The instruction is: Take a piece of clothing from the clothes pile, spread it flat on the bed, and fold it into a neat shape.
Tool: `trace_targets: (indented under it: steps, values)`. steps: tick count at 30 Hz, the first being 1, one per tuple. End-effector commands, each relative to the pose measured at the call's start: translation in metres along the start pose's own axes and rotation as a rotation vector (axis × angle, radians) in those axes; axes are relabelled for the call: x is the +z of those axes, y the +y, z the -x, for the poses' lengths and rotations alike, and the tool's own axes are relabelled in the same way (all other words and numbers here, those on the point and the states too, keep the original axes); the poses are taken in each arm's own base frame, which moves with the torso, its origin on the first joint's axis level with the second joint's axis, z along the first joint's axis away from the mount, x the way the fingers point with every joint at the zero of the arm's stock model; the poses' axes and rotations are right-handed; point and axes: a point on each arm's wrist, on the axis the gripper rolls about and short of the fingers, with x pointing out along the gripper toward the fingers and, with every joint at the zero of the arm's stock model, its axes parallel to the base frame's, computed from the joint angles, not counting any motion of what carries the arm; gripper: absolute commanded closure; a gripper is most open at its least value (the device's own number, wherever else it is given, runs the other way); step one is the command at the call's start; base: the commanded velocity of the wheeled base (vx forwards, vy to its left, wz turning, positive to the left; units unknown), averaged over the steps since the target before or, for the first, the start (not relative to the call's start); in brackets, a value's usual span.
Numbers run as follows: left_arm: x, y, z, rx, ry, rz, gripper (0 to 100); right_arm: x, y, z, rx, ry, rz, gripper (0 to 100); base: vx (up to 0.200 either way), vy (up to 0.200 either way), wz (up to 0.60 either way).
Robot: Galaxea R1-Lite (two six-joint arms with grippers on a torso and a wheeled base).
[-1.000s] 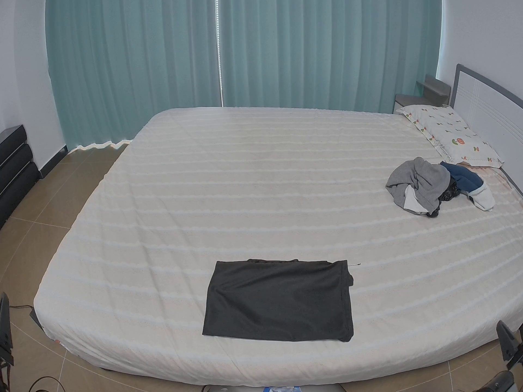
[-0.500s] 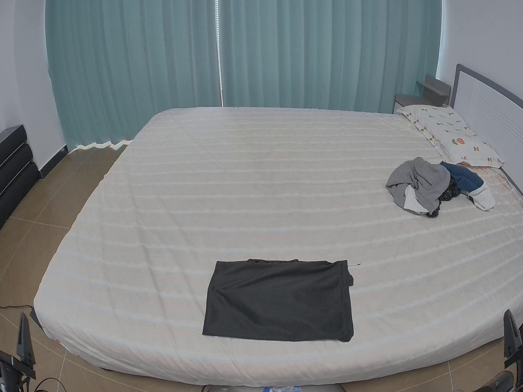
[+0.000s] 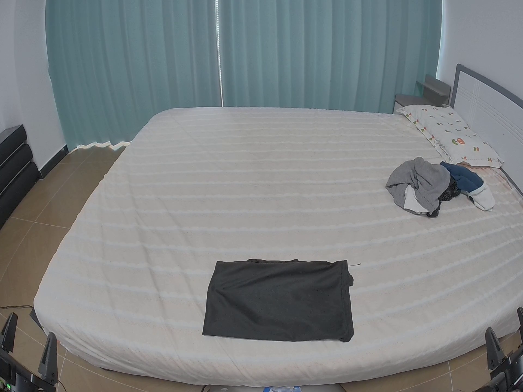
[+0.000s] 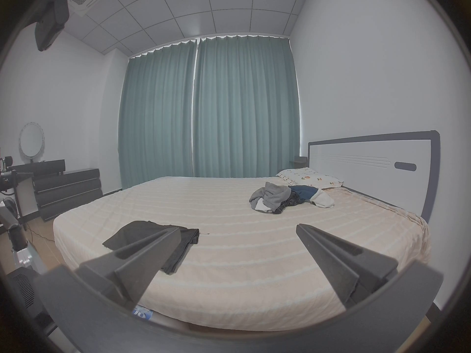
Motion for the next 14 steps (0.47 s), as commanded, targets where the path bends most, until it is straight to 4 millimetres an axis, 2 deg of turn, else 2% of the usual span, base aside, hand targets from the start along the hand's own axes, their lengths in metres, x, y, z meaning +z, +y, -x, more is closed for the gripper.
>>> trace_targets:
  steps: [1, 4, 14]
  values:
    - [-0.0068, -0.0001, -0.0005, 0.001, 0.026, 0.024, 0, -0.0042, 0.0001, -0.0004, 0.003, 0.005, 0.004, 0, 0.000, 0.000, 0.00]
    - [-0.0129, 0.0001, -0.0001, 0.013, 0.094, 0.061, 0, -0.0042, 0.0001, -0.0004, 0.002, 0.005, 0.001, 0, 0.000, 0.000, 0.00]
    - [-0.0116, -0.0004, -0.0004, -0.011, 0.076, 0.013, 0, -0.0045, 0.0001, -0.0005, 0.002, 0.005, -0.005, 0, 0.000, 0.000, 0.00]
